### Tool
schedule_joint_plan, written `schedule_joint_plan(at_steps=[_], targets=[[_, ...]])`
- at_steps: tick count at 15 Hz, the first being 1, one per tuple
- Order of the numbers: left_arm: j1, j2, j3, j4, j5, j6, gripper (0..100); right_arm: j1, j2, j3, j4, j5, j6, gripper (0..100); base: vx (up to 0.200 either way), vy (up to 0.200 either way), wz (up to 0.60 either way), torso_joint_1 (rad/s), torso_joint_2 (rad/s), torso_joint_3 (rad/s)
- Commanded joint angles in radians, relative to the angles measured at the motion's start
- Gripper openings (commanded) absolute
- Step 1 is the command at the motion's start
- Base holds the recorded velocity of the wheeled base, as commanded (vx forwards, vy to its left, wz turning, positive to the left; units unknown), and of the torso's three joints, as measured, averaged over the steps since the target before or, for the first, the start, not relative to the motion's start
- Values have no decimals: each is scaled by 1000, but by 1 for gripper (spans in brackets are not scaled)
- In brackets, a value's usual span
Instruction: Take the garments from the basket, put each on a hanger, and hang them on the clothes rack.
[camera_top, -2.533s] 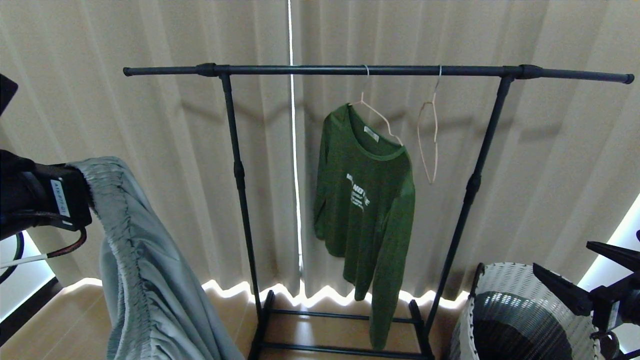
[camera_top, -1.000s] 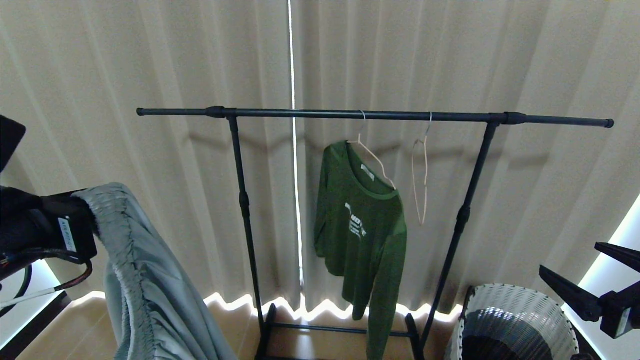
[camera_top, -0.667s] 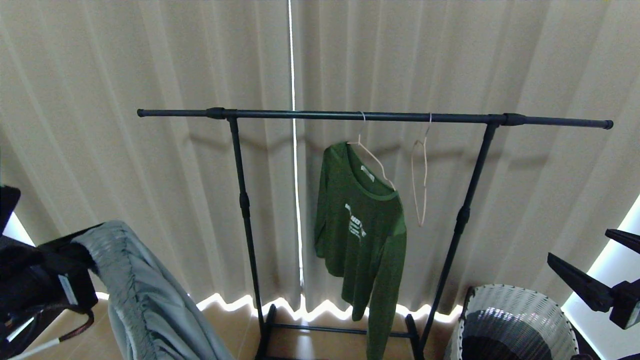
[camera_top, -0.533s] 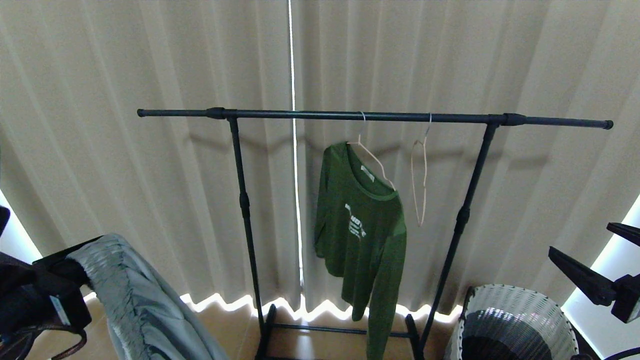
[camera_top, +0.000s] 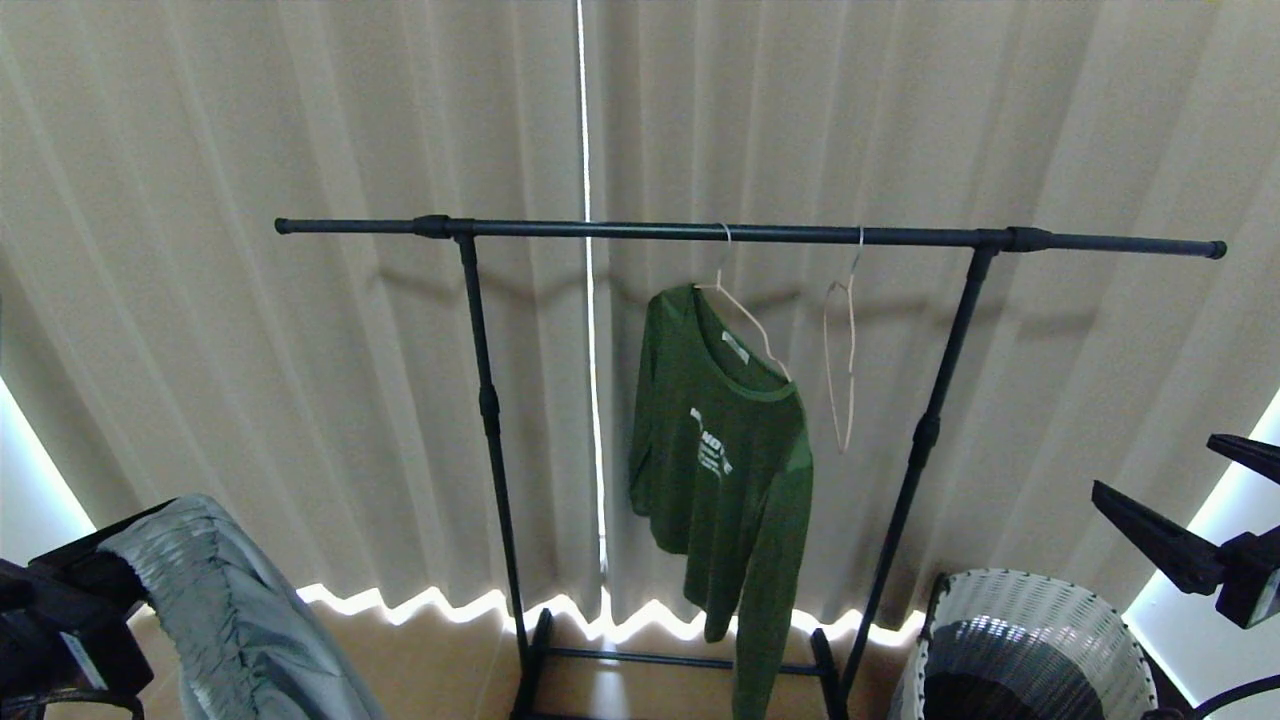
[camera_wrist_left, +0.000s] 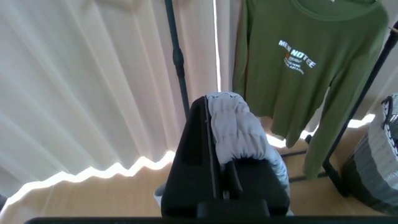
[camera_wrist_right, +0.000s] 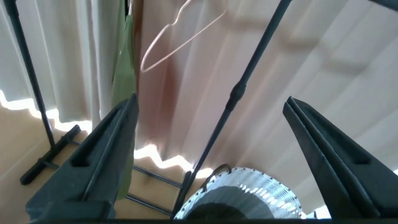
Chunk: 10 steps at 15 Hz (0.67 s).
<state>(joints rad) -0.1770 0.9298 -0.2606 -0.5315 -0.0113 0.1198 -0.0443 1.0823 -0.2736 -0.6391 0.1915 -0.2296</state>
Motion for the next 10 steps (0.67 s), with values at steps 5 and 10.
schedule_joint_plan(at_steps=[5, 10], targets=[[-2, 9, 1, -1, -1, 1, 0, 0, 19, -39, 49, 2, -1, 100, 200, 0, 0, 2, -2, 2], [-2, 12, 4, -1, -1, 1, 0, 0, 83, -49, 50, 2, -1, 100, 200, 0, 0, 2, 7, -3]])
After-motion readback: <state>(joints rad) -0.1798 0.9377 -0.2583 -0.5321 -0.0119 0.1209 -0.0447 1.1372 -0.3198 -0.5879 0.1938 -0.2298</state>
